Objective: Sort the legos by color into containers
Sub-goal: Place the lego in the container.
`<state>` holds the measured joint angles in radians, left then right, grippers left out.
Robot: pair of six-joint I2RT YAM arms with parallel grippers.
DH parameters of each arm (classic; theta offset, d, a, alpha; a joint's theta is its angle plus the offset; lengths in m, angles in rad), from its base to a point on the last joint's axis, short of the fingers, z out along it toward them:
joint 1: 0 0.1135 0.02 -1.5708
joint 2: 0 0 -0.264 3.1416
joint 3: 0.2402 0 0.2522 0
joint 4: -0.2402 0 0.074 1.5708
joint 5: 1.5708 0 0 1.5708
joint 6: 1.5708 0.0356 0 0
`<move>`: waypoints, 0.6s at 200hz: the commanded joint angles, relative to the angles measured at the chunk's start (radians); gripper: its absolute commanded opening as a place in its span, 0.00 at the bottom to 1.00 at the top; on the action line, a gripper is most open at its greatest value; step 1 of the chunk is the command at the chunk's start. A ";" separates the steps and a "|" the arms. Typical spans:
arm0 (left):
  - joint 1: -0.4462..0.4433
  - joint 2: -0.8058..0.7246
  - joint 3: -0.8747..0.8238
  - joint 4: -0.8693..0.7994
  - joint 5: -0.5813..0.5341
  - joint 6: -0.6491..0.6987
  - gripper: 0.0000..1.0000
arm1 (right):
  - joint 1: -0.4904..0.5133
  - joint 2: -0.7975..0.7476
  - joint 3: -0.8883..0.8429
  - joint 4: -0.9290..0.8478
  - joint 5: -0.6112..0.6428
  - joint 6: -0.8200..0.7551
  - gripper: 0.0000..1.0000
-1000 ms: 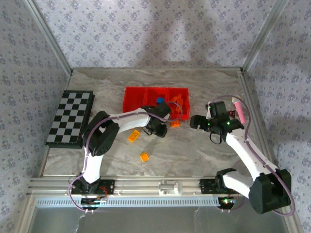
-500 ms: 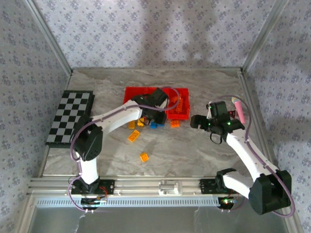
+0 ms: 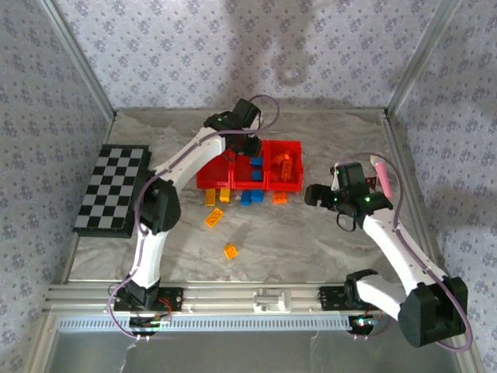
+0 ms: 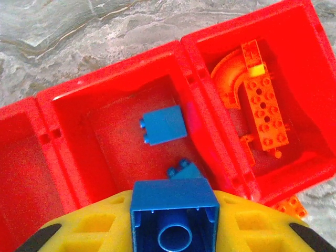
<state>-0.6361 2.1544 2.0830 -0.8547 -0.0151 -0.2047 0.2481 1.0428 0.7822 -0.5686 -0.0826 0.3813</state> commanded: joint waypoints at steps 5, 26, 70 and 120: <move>0.013 0.091 0.111 -0.083 0.024 0.032 0.32 | -0.006 -0.038 0.002 -0.059 0.005 0.006 0.93; 0.023 0.140 0.149 -0.085 0.036 0.030 0.32 | -0.008 -0.054 -0.006 -0.069 -0.007 0.004 0.93; 0.050 0.173 0.157 -0.053 0.056 0.015 0.43 | 0.004 -0.065 -0.017 -0.046 -0.073 0.039 0.93; 0.053 0.145 0.125 -0.013 0.079 0.020 0.63 | 0.096 -0.014 -0.020 -0.037 -0.059 0.095 0.94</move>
<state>-0.5808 2.3264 2.1948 -0.8860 0.0380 -0.1932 0.3035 1.0023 0.7708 -0.6006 -0.1360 0.4305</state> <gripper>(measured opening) 0.612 0.935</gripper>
